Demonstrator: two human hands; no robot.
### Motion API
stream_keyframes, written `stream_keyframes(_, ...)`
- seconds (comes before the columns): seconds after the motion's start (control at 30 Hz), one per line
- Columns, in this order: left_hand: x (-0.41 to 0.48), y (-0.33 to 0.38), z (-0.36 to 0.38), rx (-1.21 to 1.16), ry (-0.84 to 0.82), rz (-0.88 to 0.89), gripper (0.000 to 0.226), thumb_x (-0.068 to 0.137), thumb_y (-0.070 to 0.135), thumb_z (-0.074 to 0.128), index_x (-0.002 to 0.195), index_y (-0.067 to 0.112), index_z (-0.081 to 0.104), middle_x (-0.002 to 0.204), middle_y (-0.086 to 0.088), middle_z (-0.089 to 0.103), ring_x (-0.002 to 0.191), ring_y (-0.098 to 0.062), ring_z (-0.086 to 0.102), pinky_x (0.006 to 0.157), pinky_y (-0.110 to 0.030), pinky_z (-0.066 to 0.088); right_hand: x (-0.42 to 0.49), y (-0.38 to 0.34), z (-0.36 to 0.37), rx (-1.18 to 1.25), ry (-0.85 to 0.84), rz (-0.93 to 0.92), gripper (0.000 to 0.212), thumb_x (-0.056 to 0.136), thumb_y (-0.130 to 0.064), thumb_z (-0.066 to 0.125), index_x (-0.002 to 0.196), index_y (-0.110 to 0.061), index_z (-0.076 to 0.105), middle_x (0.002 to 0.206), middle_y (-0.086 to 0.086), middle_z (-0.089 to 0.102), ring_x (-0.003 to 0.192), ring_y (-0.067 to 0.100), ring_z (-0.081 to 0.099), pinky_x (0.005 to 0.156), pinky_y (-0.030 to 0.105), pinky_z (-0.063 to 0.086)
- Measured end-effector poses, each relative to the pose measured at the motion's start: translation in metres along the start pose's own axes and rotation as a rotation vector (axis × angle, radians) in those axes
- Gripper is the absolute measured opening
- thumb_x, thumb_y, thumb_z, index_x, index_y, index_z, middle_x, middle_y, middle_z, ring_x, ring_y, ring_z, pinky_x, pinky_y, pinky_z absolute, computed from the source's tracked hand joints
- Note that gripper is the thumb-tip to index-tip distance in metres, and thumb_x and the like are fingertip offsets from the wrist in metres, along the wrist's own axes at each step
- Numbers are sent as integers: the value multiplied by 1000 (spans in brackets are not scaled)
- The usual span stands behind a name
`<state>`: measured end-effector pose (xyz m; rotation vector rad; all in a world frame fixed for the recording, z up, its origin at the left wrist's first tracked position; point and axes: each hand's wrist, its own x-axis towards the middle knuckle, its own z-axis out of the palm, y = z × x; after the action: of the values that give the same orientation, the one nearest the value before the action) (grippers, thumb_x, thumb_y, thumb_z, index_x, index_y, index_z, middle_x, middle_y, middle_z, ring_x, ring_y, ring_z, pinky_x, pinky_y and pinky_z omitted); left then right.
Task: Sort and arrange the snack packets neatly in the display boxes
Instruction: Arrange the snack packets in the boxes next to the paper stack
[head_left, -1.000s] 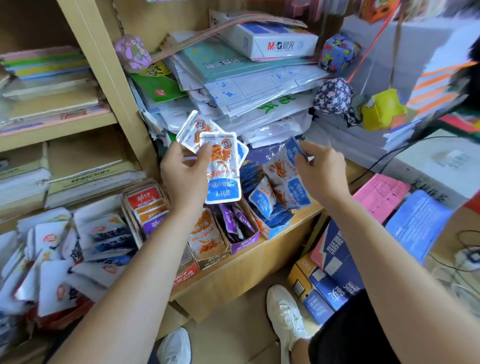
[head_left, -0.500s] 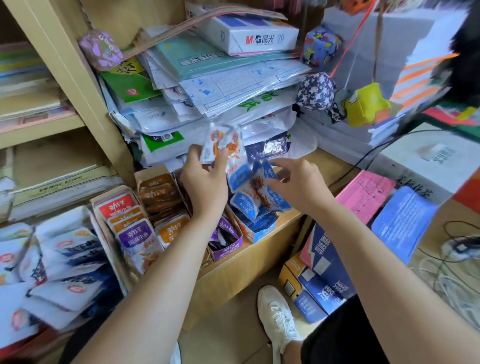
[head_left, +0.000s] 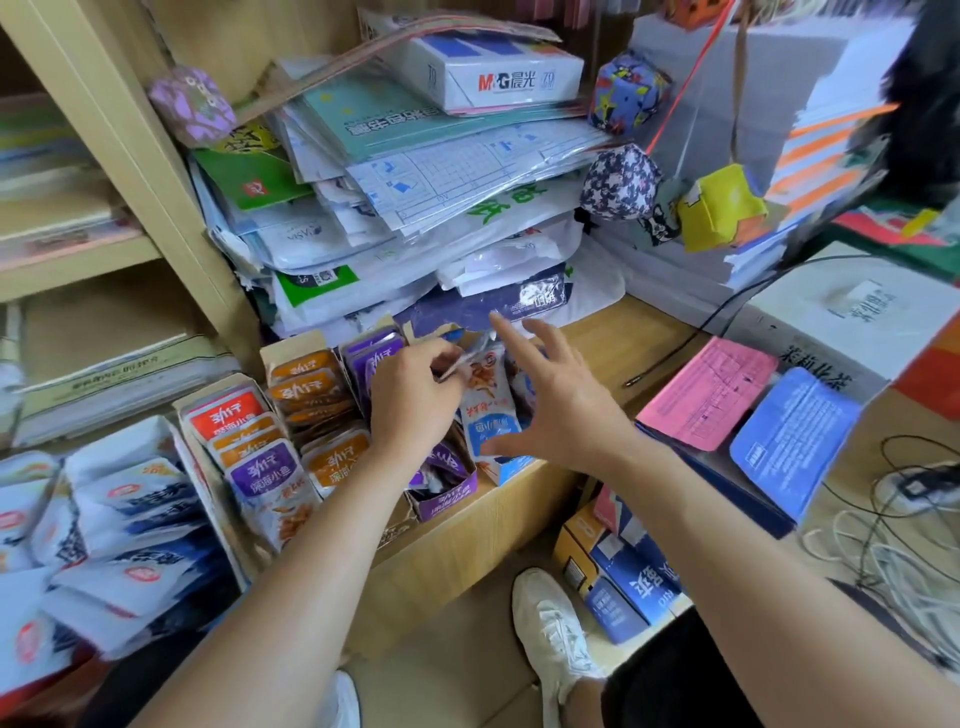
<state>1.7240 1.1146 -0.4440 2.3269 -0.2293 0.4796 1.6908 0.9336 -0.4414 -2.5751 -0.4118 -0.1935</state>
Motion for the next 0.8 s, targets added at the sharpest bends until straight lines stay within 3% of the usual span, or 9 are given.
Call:
stream_keyframes(0.07,3,-3,0,-11,37,-73,5,89,21,75,84,19,73,63,15,61,59,-1,60,52,-8,40,-1,-4,14,-153,3,16,131,55,-62,88,156,-46,5,158,2,8,136,31,29,91,49,52)
stream_keyframes(0.1,5,-7,0,-29,49,-122,8,89,23,75,87,16,73,68,10,67,62,-7,66,57,-14,49,-1,-5,18,-196,24,21,126,56,-62,87,155,-44,12,157,4,9,133,31,29,89,47,53)
stream_keyframes(0.17,8,-12,1,-110,50,-205,13,87,23,76,93,12,75,82,1,76,70,-16,74,63,-36,62,-1,-6,23,-241,62,7,101,64,-57,85,148,-41,31,154,4,17,128,29,31,85,45,57)
stream_keyframes(0.23,9,-14,-2,-184,40,-234,11,87,21,76,94,13,74,82,2,76,67,-15,75,65,-42,63,-1,-5,26,-263,73,-33,73,76,-52,77,141,-37,48,151,4,27,122,27,35,80,44,58)
stream_keyframes(0.37,8,-14,-8,-308,-6,-189,12,95,26,69,93,14,69,80,7,74,61,-11,73,65,-43,63,-1,1,25,-101,177,-39,33,93,-37,61,123,-27,70,141,3,49,114,26,51,70,40,55)
stream_keyframes(0.5,5,-14,-17,-9,209,45,27,96,28,66,79,7,62,77,-4,74,61,-13,68,51,-22,51,-2,1,18,-51,421,-22,9,93,-14,64,96,-11,73,111,4,68,82,23,66,58,37,55)
stream_keyframes(0.57,5,-10,-26,50,273,138,26,96,24,66,79,6,61,73,-5,72,59,-19,65,49,-25,47,-3,-1,15,-39,495,26,8,91,-9,65,99,-10,68,97,2,68,72,21,63,56,40,55)
stream_keyframes(0.63,6,-8,-33,45,247,225,22,96,23,65,80,7,62,68,-3,68,56,-21,62,49,-35,48,-3,-2,14,-19,494,60,24,90,-4,64,113,-9,67,95,4,68,73,21,63,62,43,56)
stream_keyframes(0.8,8,-14,-41,1,28,252,21,92,25,59,85,7,67,73,-4,69,62,-22,63,54,-39,52,0,-2,10,-16,282,39,62,84,7,57,143,-9,50,103,10,59,93,29,56,69,45,55)
